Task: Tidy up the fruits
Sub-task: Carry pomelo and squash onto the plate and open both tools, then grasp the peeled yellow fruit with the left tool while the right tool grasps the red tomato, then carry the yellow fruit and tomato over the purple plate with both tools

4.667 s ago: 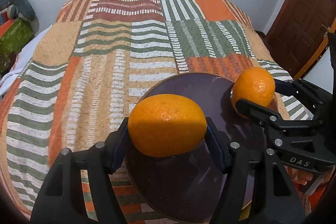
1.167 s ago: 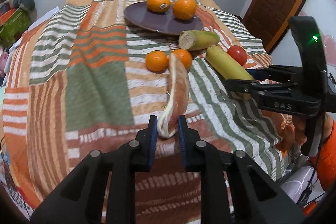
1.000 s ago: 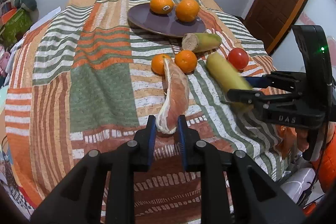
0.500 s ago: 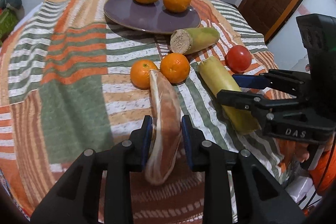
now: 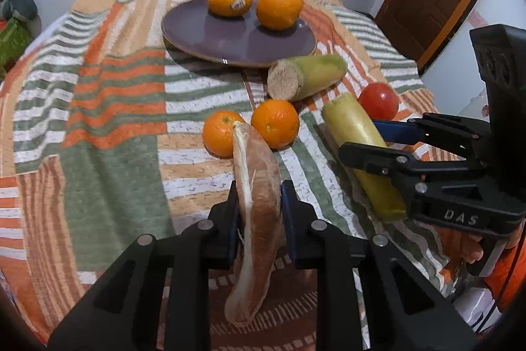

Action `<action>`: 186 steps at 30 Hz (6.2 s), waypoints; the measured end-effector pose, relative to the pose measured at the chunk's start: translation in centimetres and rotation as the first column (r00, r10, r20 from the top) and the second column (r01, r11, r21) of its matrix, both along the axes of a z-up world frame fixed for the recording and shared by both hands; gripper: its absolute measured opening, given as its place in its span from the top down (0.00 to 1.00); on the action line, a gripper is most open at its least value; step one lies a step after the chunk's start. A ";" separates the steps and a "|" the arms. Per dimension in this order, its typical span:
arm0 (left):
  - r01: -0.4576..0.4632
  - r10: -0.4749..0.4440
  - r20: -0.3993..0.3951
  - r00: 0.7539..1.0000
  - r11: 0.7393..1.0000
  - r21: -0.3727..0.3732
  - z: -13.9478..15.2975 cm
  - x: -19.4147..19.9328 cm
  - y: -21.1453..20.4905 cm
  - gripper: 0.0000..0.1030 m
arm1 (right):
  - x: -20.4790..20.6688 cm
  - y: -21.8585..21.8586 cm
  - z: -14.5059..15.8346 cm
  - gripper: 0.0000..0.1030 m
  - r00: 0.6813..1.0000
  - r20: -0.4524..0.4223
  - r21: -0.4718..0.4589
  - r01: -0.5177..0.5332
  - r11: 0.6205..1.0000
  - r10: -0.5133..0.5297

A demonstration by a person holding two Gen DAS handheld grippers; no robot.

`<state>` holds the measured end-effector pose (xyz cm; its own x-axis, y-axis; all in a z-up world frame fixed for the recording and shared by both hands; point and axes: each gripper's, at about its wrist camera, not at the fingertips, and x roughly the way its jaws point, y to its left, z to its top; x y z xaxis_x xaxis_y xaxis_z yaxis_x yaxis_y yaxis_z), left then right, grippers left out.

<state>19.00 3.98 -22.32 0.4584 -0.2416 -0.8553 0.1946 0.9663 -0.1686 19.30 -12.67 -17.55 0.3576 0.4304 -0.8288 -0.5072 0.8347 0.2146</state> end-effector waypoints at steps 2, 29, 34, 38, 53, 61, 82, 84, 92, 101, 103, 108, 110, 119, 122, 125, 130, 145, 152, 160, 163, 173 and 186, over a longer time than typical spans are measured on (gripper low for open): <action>-0.013 0.014 0.025 1.000 1.000 -0.011 0.9 -0.4 0.4 0.78 | -0.2 -0.4 0.7 0.64 1.000 0.017 0.012 0.007 1.000 -0.008; -0.103 0.109 0.269 0.957 0.994 -0.039 9.7 1.0 2.0 0.80 | 1.8 -2.8 8.5 0.68 0.967 0.236 0.090 0.079 0.993 -0.098; -0.119 0.124 0.293 0.948 0.992 -0.035 10.2 2.5 2.3 0.80 | 3.2 -3.1 9.0 0.68 0.962 0.250 0.095 0.091 0.991 -0.112; -0.125 0.130 0.287 0.949 0.992 -0.037 10.1 4.3 2.4 0.80 | 4.4 -2.7 8.7 0.68 0.961 0.252 0.083 0.095 0.992 -0.113; -0.133 0.146 0.235 0.961 0.989 -0.071 7.5 11.2 3.0 0.80 | 8.5 1.6 6.1 0.68 0.970 0.242 -0.037 0.016 0.999 -0.006; -0.145 0.153 0.211 0.965 0.988 -0.049 6.0 14.7 3.6 0.80 | 10.7 3.7 4.8 0.68 0.977 0.211 -0.042 -0.007 0.999 0.016; -0.156 0.161 0.192 0.968 0.987 -0.040 4.0 18.3 4.9 0.80 | 13.4 6.6 3.9 0.68 0.975 0.215 -0.060 -0.049 0.997 0.060; -0.155 0.158 0.188 0.969 0.987 -0.033 3.9 17.9 4.9 0.80 | 13.2 6.5 4.0 0.68 0.975 0.212 -0.057 -0.048 0.997 0.059; -0.152 0.153 0.197 0.968 0.988 -0.023 5.3 15.4 4.6 0.80 | 11.7 5.7 5.1 0.68 0.970 0.237 -0.061 -0.040 0.997 0.054; -0.138 0.137 0.211 0.968 0.990 -0.009 7.6 11.3 3.7 0.75 | 8.6 2.6 7.1 0.66 0.966 0.260 -0.054 -0.005 0.999 0.018; -0.136 0.133 0.208 0.969 0.991 -0.003 7.9 10.5 3.4 0.74 | 7.7 1.7 7.5 0.60 0.963 0.268 -0.052 0.007 0.999 0.007; -0.130 0.128 0.189 0.974 0.991 0.000 7.7 8.1 2.6 0.63 | 5.8 -0.7 7.9 0.57 0.963 0.269 -0.064 0.022 0.998 -0.004; -0.126 0.123 0.177 0.976 0.992 0.003 7.5 7.5 2.2 0.63 | 5.3 -1.4 7.8 0.56 0.964 0.267 -0.073 0.028 0.997 -0.008; -0.086 0.086 0.106 0.991 0.996 -0.006 5.1 5.9 -0.7 0.52 | 2.9 -4.9 5.8 0.50 0.976 0.209 -0.085 0.077 0.993 -0.057; -0.057 0.056 0.088 0.995 0.998 0.007 4.2 6.1 -2.1 0.45 | 2.6 -5.7 4.9 0.50 0.982 0.176 -0.078 0.087 0.993 -0.073; -0.027 0.025 0.064 0.998 0.999 0.024 3.0 6.7 -3.4 0.45 | 2.7 -6.5 3.9 0.50 0.986 0.140 -0.069 0.099 0.993 -0.089; 0.010 -0.010 0.020 1.000 0.999 0.037 1.1 8.2 -4.8 0.45 | 3.1 -6.8 2.3 0.50 0.991 0.088 -0.063 0.110 0.992 -0.104; 0.030 -0.032 0.048 0.998 0.999 0.040 0.0 9.0 -5.4 0.53 | 3.8 -5.3 -1.5 0.50 0.997 -0.002 -0.054 0.081 0.995 -0.081; 0.045 -0.049 0.087 0.995 0.998 0.039 1.5 7.8 -6.1 0.61 | 4.1 -5.6 -1.2 0.59 0.996 0.010 -0.049 0.093 0.994 -0.092; 0.126 -0.137 0.091 0.986 0.985 0.121 2.3 4.8 -9.3 0.68 | 3.7 -7.3 0.6 0.59 0.988 0.049 -0.023 0.146 0.989 -0.144; 0.177 -0.186 0.055 0.981 0.974 0.141 1.6 4.1 -10.6 0.68 | 3.6 -8.3 1.6 0.59 0.984 0.070 -0.015 0.166 0.986 -0.165; 0.225 -0.224 -0.023 0.974 0.964 0.140 0.3 6.4 -13.7 0.68 | 3.4 -10.2 3.4 0.59 0.973 0.124 -0.010 0.199 0.980 -0.196; 0.172 -0.165 -0.093 0.982 0.982 0.074 -2.1 11.2 -14.9 0.64 | 4.4 -11.7 2.9 0.59 0.966 0.133 -0.013 0.225 0.974 -0.221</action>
<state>30.18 -10.92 -24.45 0.3405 -0.2367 -0.9099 0.3440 0.9321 -0.1137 23.67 -24.40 -14.62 0.5471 0.3049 -0.7796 -0.3294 0.9346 0.1344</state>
